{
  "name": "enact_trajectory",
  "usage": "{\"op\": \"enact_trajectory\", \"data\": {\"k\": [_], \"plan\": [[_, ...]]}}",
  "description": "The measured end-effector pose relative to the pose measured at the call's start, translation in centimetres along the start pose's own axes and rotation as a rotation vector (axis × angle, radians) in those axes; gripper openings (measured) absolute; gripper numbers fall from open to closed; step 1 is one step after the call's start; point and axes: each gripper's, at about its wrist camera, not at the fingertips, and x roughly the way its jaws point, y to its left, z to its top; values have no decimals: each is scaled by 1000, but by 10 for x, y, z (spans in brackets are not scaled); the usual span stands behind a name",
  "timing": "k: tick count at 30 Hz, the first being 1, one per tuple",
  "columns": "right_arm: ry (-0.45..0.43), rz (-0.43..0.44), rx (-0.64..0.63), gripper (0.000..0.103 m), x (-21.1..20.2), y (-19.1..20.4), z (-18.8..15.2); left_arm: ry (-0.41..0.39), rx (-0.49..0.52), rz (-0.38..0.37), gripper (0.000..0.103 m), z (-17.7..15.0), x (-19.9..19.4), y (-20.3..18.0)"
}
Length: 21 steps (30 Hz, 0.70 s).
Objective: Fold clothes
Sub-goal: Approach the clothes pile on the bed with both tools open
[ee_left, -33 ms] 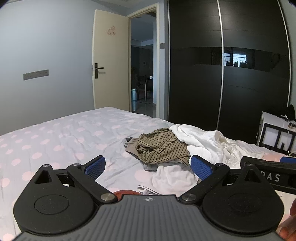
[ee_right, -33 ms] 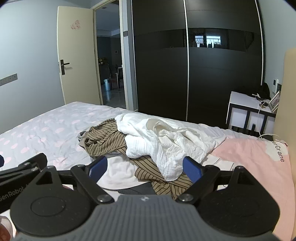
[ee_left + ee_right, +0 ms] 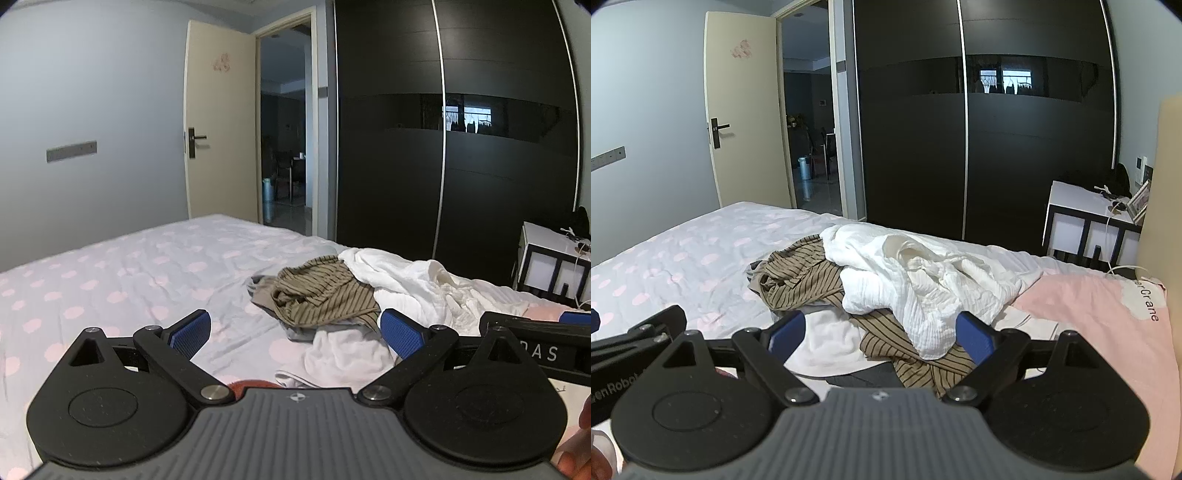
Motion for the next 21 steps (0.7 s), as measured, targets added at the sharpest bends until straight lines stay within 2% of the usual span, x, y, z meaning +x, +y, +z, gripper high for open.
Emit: {"op": "enact_trajectory", "data": {"k": [11,17,21], "plan": [[14,4,10,90,3,-3,-5,-72,37,0,103,3,-7,-13],[28,-3,18,90,4,-2,-2,-107,17,-44,103,4,-16,-2],[33,-8,19,90,4,-2,-2,-104,8,-55,103,5,-15,-4]]}}
